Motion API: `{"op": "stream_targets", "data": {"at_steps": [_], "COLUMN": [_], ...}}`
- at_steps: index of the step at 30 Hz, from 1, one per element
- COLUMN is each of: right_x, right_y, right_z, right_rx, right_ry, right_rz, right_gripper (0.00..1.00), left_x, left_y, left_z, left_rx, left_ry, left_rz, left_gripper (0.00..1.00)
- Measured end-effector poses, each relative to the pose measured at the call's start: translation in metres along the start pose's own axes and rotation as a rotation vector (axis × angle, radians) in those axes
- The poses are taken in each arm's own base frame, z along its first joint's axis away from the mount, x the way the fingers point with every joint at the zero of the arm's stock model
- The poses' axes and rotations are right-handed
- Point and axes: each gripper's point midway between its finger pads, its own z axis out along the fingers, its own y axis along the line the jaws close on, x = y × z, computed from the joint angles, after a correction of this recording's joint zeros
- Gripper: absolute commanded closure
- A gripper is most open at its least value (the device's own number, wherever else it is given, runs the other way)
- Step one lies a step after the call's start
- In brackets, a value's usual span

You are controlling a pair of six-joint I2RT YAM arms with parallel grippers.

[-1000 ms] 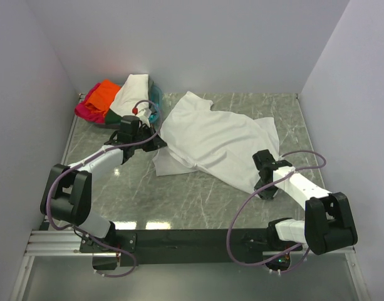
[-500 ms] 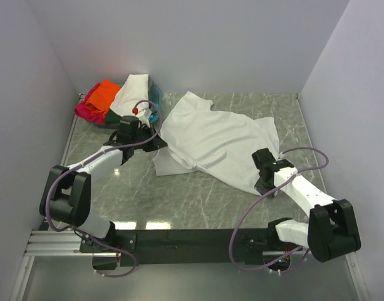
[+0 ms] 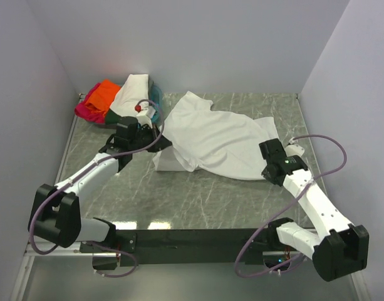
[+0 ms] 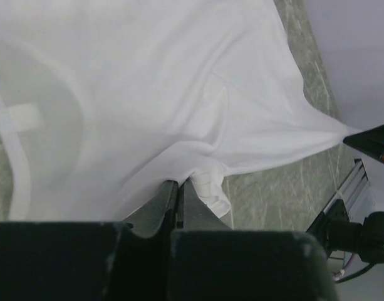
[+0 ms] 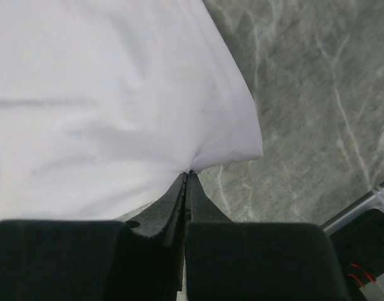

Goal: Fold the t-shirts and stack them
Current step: Fold the tshirt

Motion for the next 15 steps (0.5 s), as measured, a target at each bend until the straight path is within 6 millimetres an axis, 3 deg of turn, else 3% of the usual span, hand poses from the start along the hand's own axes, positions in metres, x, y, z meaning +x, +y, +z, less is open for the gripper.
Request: {"op": "stream_targets", "data": {"at_steps": [6, 11, 15], "right_x": [-0.010, -0.010, -0.014], "right_y": [-0.012, -0.019, -0.019], "right_z": [-0.012, -0.013, -0.014], "right_rx": [0.014, 0.037, 0.042], "right_ry": [-0.047, -0.054, -0.066], "right_rz": [0.006, -0.005, -0.010], "right_gripper": [1.00, 1.00, 1.00], "left_x": [0.026, 0.044, 0.047], "left_y": [-0.031, -0.032, -0.032], "left_z": [0.000, -0.008, -0.008], "left_rx": [0.066, 0.065, 0.061], "left_ry": [0.059, 0.089, 0.093], "left_rz": [0.039, 0.027, 0.026], "left_gripper": [0.99, 1.00, 0.99]}}
